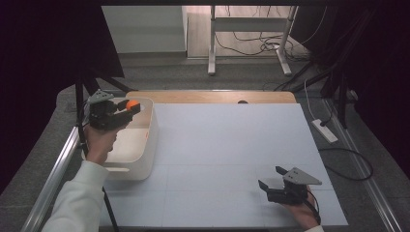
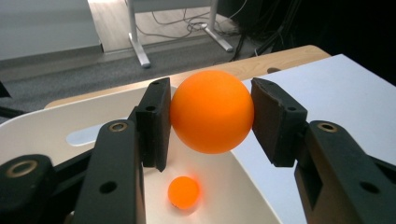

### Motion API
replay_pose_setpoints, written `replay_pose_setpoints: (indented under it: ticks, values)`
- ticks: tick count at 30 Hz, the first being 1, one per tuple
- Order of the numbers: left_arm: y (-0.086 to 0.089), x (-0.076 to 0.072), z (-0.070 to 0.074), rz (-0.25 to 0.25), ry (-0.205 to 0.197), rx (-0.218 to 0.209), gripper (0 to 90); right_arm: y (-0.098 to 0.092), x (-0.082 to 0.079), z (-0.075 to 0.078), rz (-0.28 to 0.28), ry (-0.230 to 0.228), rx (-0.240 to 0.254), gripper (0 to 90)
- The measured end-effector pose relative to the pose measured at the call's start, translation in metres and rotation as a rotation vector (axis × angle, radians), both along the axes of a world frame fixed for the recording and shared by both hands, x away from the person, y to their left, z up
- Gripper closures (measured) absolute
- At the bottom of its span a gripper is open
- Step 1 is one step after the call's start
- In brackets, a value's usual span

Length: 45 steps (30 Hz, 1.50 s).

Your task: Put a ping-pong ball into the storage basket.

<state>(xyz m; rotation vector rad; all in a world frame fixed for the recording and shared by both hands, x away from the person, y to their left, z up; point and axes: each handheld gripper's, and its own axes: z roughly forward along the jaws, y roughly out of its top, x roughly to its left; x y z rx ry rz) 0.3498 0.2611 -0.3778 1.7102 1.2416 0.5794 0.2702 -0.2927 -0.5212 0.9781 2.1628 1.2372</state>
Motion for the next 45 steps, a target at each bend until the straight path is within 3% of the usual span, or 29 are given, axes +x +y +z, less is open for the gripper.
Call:
replay_pose_setpoints:
  ticks: [17,26,30,38,45]
  values:
    - [0.002,0.031,-0.021,0.036,0.141,0.056,50.6,-0.001,0.0,0.0,0.001,0.001,0.002,15.0]
    - [0.001,0.04,-0.03,0.024,0.226,0.073,50.5,-0.001,0.0,0.0,0.0,0.001,-0.001,15.0]
    - [-0.001,0.039,-0.031,0.022,0.222,0.102,50.4,-0.001,0.0,0.0,0.0,0.0,-0.002,15.0]
    - [0.0,0.037,-0.028,0.029,0.208,0.098,50.4,-0.001,0.0,0.0,-0.001,0.0,-0.002,15.1]
    - [0.0,0.034,-0.024,0.045,0.17,0.096,50.3,-0.001,0.0,0.0,-0.003,0.001,-0.002,15.0]
